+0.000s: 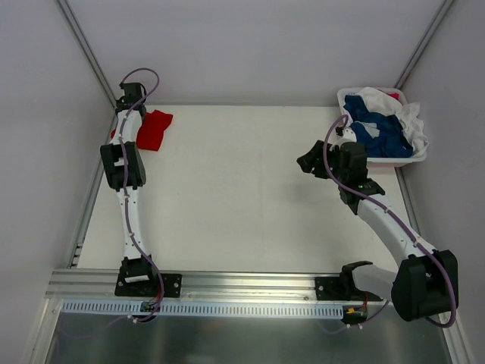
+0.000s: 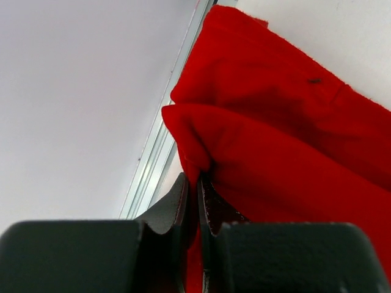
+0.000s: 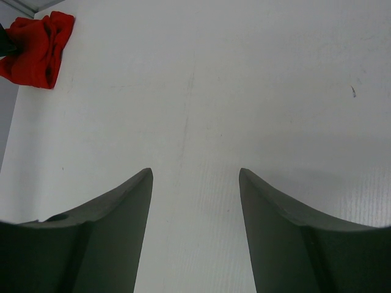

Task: Fold and stack the t-shirts
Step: Put the neatly folded tshirt into the corner of the board with the left arm

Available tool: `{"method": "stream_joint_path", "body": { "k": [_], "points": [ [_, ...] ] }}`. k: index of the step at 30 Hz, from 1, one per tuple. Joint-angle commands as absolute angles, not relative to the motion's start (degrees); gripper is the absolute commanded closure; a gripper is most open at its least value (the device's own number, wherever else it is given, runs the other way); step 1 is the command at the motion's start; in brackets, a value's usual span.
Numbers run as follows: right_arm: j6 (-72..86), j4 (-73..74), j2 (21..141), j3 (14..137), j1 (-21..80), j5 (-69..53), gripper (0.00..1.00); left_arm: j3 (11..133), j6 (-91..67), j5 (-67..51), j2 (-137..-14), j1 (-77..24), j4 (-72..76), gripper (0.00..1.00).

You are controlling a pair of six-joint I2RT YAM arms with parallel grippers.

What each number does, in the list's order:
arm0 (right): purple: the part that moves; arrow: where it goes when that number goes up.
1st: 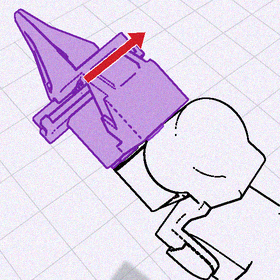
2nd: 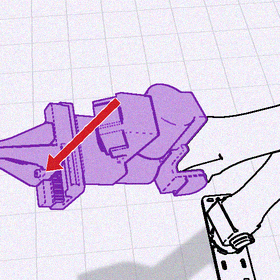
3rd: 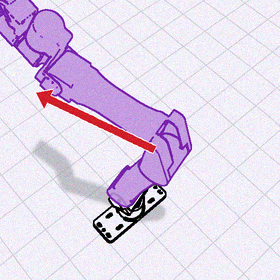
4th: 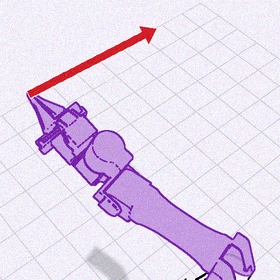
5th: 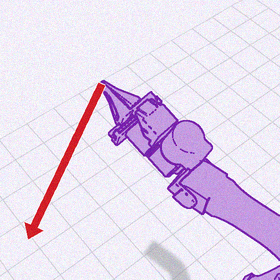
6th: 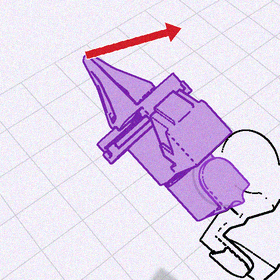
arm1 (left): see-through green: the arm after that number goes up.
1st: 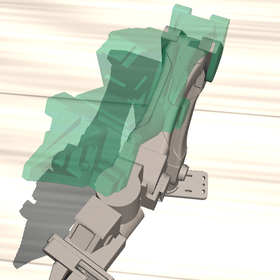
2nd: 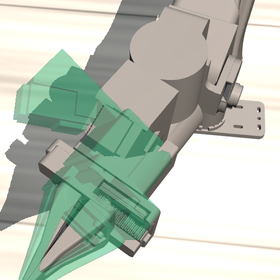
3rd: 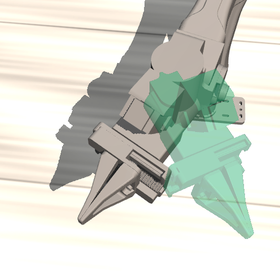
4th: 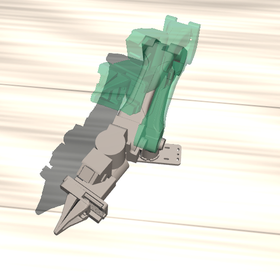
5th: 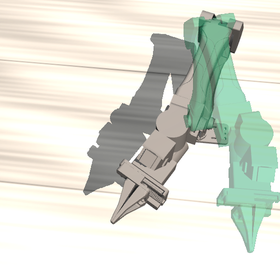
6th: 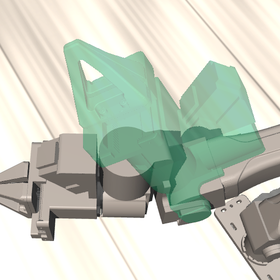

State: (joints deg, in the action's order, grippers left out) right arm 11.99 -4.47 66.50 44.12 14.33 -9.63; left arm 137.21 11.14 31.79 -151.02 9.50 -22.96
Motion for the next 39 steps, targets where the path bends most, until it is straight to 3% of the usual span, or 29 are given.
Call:
{"method": "stream_joint_path", "body": {
  "k": [1, 6, 8, 10, 13, 22, 39],
  "points": [
    [12.6, -6.8, 65.6, 43.7, 13.8, -10.5, 0.38, 139.9, 12.6, 31.6, -151.3, 10.7, -19.4, 1.00],
    [13.0, -7.0, 66.4, 43.9, 13.7, -11.1, 0.38, 139.5, 11.9, 31.7, -150.9, 11.6, -19.4, 1.00],
    [13.1, -7.4, 66.8, 44.0, 13.7, -11.3, 0.38, 139.1, 11.7, 32.8, -150.8, 11.6, -19.2, 0.75],
    [13.2, -7.4, 66.9, 44.0, 13.7, -11.4, 0.38, 139.1, 11.5, 33.8, -150.8, 11.6, -19.2, 0.30],
    [13.3, -7.6, 66.8, 43.7, 13.8, -11.4, 0.38, 138.2, 11.3, 34.2, -149.9, 11.6, -19.0, 0.03],
    [13.5, -8.6, 68.2, 43.2, 13.7, -12.1, 0.38, 131.8, 9.7, 36.1, -144.7, 11.3, -18.5, 0.01],
    [14.2, -12.6, 73.6, 42.1, 14.3, -14.1, 0.39, 120.1, 6.6, 39.7, -123.8, 4.9, -17.1, 0.01]
  ]
}}
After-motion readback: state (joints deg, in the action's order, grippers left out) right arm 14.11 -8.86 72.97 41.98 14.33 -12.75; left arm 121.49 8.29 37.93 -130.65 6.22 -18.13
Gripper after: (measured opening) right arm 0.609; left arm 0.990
